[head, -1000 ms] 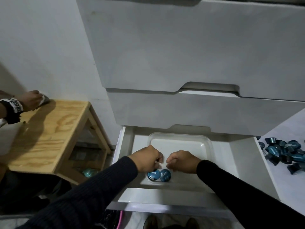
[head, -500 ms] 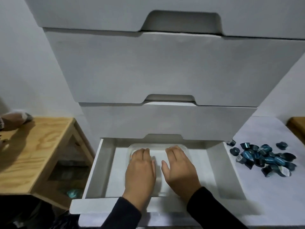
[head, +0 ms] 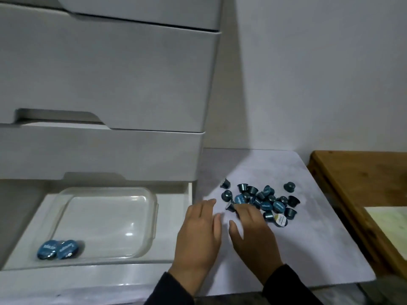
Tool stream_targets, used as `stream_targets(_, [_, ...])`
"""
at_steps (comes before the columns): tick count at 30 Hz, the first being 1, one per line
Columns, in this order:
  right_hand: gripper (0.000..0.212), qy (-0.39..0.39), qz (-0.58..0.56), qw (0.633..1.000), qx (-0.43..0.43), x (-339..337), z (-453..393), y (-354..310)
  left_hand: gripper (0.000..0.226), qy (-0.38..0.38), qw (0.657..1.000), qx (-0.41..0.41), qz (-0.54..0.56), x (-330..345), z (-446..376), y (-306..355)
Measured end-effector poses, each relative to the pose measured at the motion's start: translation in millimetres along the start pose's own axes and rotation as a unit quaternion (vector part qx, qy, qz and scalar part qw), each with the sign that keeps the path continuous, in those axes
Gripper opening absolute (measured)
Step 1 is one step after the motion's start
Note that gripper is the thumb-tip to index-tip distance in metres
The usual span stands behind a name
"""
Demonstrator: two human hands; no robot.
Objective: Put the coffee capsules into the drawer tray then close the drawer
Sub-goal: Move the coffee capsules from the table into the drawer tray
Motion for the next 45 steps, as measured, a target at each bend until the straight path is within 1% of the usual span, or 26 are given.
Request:
stream_targets(4, [0.029,-0.067,0.029,0.997,0.027,17,8,73,0.037,-0.028,0.999,-0.028,0.036,60,-9,21])
stream_targets(6, [0.032,-0.093,0.027,0.995,0.038,27,7,97,0.034,-0.036,0.997,-0.062,0.035,85,-14,17])
stream_targets(7, [0.031,-0.098,0.032,0.994,0.036,31,5,106,0.031,-0.039,0.995,-0.082,0.036,96,-17,12])
stream_targets(9, [0.019,-0.112,0.041,0.993,0.021,42,2,117,0.027,-0.042,0.99,-0.132,0.039,118,-24,-5])
stream_targets(10, [0.024,-0.128,0.037,0.991,0.018,50,0,122,0.025,-0.038,0.986,-0.154,0.044,127,-28,-14])
stream_targets(11, [0.033,-0.139,0.032,0.99,0.015,58,-1,128,0.025,-0.034,0.983,-0.174,0.052,136,-32,-22])
stream_targets(12, [0.039,-0.144,0.03,0.989,0.01,64,-2,133,0.028,-0.033,0.978,-0.195,0.061,143,-37,-30])
stream_targets(14, [0.037,-0.161,0.01,0.987,0.013,74,-2,140,0.038,-0.039,0.969,-0.231,0.074,157,-45,-43])
stream_targets(16, [0.028,-0.188,0.002,0.982,0.014,86,-1,148,0.041,-0.036,0.965,-0.249,0.075,166,-53,-51])
stream_targets(19, [0.015,-0.224,-0.034,0.973,0.03,93,0,153,0.031,-0.007,0.955,-0.275,0.112,170,-61,-56])
stream_targets(21, [0.017,-0.212,-0.021,0.977,0.021,90,-2,153,0.028,0.009,0.943,-0.303,0.141,172,-63,-59])
stream_targets(23, [0.02,-0.225,-0.058,0.971,0.053,92,-3,158,0.031,0.025,0.936,-0.319,0.147,171,-65,-63])
stream_targets(25, [0.024,-0.212,-0.076,0.973,0.055,88,-4,159,0.03,0.04,0.934,-0.325,0.145,170,-65,-64])
stream_targets(27, [0.025,-0.195,-0.081,0.976,0.046,88,-7,164,0.024,0.051,0.925,-0.342,0.155,170,-62,-68])
stream_targets(29, [0.026,-0.213,-0.11,0.968,0.075,88,-10,169,0.018,0.064,0.916,-0.357,0.172,168,-59,-69])
stream_targets(30, [0.026,-0.222,-0.118,0.963,0.094,89,-11,172,0.016,0.071,0.912,-0.361,0.182,167,-58,-68])
stream_targets(32, [0.025,-0.212,-0.133,0.96,0.126,87,-16,177,0.017,0.083,0.905,-0.361,0.208,165,-58,-65])
stream_targets(34, [0.023,-0.177,-0.157,0.96,0.146,73,-25,177,0.018,0.095,0.902,-0.355,0.228,161,-58,-60])
stream_targets(36, [0.022,-0.137,-0.184,0.962,0.146,54,-36,173,0.019,0.107,0.904,-0.335,0.243,152,-62,-52])
stream_targets(37, [0.022,-0.124,-0.221,0.954,0.161,45,-42,172,0.02,0.111,0.908,-0.319,0.25,146,-64,-46])
stream_targets(39, [0.024,-0.124,-0.329,0.913,0.206,32,-51,169,0.021,0.109,0.917,-0.283,0.26,129,-70,-32])
stream_targets(41, [0.028,-0.128,-0.412,0.877,0.211,15,-62,154,0.022,0.1,0.93,-0.244,0.258,105,-75,-16])
stream_targets(43, [0.027,-0.148,-0.45,0.86,0.189,-4,-76,130,0.023,0.09,0.941,-0.203,0.256,76,-80,-4])
stream_targets(45, [0.023,-0.171,-0.452,0.86,0.166,-19,-88,103,0.025,0.075,0.95,-0.164,0.256,43,-85,4])
Point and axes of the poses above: each hand's wrist, its own z-axis away from the middle knuckle, its own x-axis out of the palm, y = z × x, the point moved 10 cm from there along -z, towards the middle knuckle, and after that the axes turned 6 degrees about z, right-handed, at the moved point
